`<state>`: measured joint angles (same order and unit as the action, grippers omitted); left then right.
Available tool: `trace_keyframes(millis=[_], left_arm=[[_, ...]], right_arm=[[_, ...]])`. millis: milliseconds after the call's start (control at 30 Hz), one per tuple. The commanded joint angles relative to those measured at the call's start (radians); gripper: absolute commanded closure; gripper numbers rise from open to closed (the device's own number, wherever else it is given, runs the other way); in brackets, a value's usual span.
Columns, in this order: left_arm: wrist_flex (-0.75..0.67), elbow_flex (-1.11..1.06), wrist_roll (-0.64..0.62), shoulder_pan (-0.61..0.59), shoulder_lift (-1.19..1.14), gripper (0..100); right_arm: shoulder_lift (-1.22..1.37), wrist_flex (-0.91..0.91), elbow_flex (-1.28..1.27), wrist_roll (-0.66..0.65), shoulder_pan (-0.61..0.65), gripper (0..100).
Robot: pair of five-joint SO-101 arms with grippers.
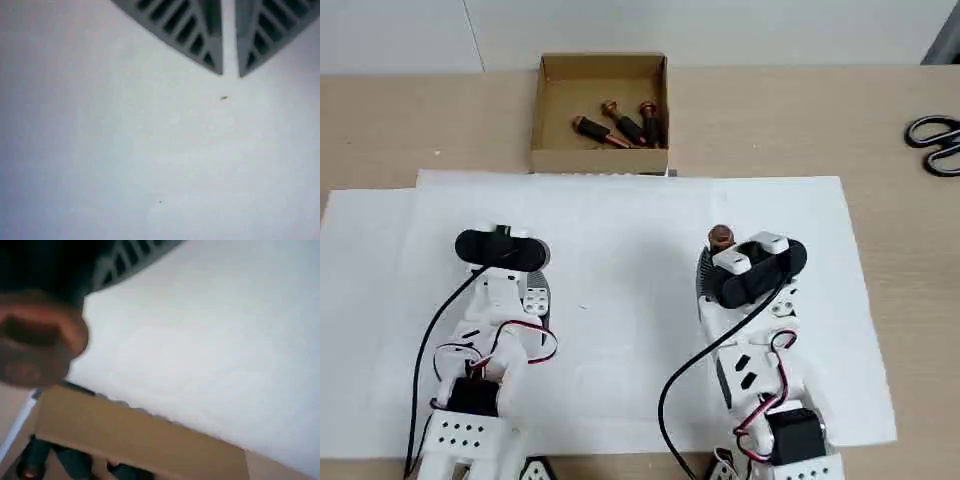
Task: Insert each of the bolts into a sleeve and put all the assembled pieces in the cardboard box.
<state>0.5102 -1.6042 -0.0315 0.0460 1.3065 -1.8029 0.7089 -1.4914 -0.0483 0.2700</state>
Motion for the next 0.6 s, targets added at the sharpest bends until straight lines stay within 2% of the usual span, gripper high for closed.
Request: trace_keyframes(millis=[0, 200, 567], left_arm=[[-0.026, 0.002, 0.002, -0.003, 0.012, 99], [-0.026, 0.002, 0.0, -0.003, 0.012, 99], [-0.028, 0.002, 0.002, 0.009, 0.012, 99]], right_arm=[[0.008, -0.038, 0.032, 0.006, -0.005, 99.5], [0.228, -0.05, 0.187, 0.009, 0.013, 99.5], [0.963, -0.344, 0.655, 0.011, 0.016, 99.5]])
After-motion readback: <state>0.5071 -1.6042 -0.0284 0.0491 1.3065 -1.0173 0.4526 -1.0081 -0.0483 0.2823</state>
